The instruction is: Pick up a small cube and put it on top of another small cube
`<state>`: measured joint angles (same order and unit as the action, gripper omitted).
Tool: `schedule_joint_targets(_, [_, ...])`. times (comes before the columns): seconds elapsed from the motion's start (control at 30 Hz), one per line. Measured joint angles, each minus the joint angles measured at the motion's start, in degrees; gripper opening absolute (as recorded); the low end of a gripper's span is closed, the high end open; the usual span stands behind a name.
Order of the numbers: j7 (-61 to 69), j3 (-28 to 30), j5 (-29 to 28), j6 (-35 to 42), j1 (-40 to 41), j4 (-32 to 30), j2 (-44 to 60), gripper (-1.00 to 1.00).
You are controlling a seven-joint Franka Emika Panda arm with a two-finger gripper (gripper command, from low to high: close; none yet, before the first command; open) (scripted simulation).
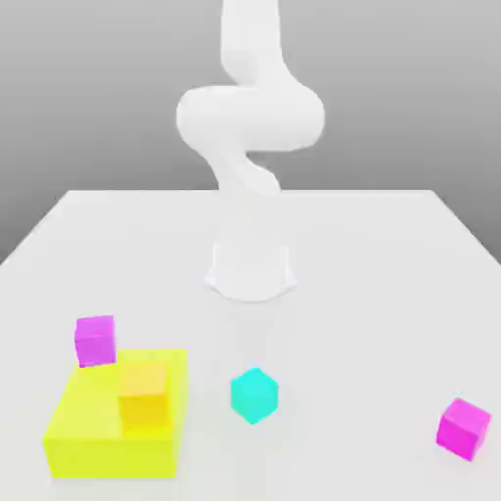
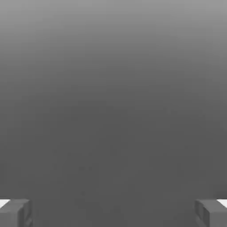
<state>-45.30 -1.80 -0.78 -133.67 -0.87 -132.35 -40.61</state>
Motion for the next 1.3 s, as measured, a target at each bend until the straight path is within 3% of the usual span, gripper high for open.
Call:
schedule_joint_targets(0.63, [2.41, -13.03, -8.31, -14.31, -8.8, -4.32, 39.83, 0.0])
schedule_joint_targets(0.9, [3.7, -15.51, -11.28, -20.41, -14.06, -6.01, 56.36, 0.0])
schedule_joint_targets(1.03, [0.94, -12.03, -15.42, -26.13, -17.56, -4.61, 64.69, 0.0])
schedule_joint_targets(1.07, [0.08, -10.91, -16.58, -27.61, -18.46, -4.15, 66.7, -1.0])
schedule_joint_targets(1.3, [-0.15, -10.63, -16.87, -27.99, -18.71, -4.05, 67.17, -1.0])
